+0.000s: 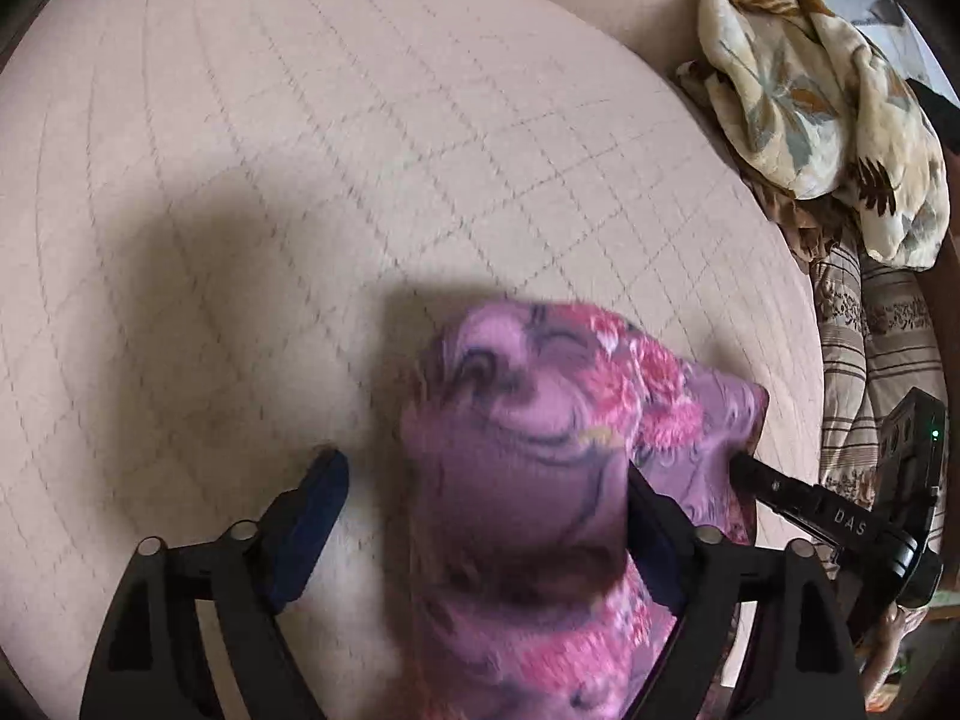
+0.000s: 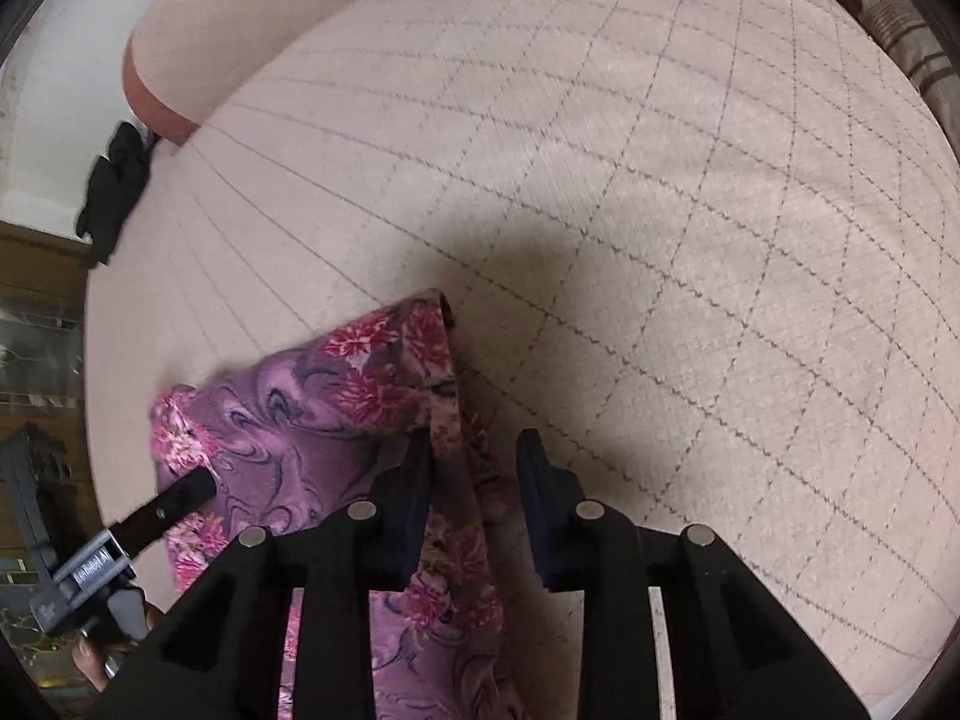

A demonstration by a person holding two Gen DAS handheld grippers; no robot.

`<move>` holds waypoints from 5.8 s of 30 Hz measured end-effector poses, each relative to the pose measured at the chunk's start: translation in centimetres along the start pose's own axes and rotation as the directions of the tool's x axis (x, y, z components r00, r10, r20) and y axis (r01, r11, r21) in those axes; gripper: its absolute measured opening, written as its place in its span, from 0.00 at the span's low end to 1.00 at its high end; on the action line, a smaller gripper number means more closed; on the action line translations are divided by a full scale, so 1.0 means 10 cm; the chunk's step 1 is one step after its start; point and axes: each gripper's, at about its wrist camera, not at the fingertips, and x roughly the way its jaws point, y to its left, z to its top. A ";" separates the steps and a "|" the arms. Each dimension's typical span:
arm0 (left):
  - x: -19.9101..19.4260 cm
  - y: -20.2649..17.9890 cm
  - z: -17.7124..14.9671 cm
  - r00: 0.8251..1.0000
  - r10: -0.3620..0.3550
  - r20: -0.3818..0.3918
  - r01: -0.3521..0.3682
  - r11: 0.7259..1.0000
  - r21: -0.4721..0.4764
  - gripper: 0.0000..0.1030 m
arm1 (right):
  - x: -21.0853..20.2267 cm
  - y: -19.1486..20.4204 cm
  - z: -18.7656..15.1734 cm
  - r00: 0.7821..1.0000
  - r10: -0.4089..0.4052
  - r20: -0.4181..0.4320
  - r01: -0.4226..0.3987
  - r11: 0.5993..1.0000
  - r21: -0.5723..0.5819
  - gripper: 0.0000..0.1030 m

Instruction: Fold small clothes

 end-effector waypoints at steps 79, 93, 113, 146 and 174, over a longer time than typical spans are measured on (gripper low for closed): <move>-1.10 1.42 -0.66 0.946 -0.290 0.143 0.308 0.942 -0.131 0.12 | 0.19 0.76 -0.64 0.937 0.349 -0.005 -0.349 0.936 -0.053 0.06; -1.05 1.43 -0.72 0.985 -0.049 0.167 0.064 0.994 -0.084 0.59 | 0.18 0.69 -0.77 0.952 0.305 0.027 -0.303 0.952 -0.045 0.67; -1.32 1.31 -0.42 0.969 -0.117 0.217 0.136 0.988 -0.074 0.83 | -0.19 1.01 -0.86 0.944 0.297 0.142 -0.269 0.945 -0.183 0.71; -0.60 1.32 0.51 0.997 -0.065 0.052 0.069 0.993 -0.095 0.50 | 0.72 1.41 0.44 0.987 0.160 -0.017 -0.160 0.957 -0.242 0.08; -0.60 1.28 0.66 0.984 -0.052 0.172 0.053 0.999 -0.001 0.59 | 0.73 1.60 0.73 0.985 0.162 0.058 -0.140 0.953 -0.270 0.20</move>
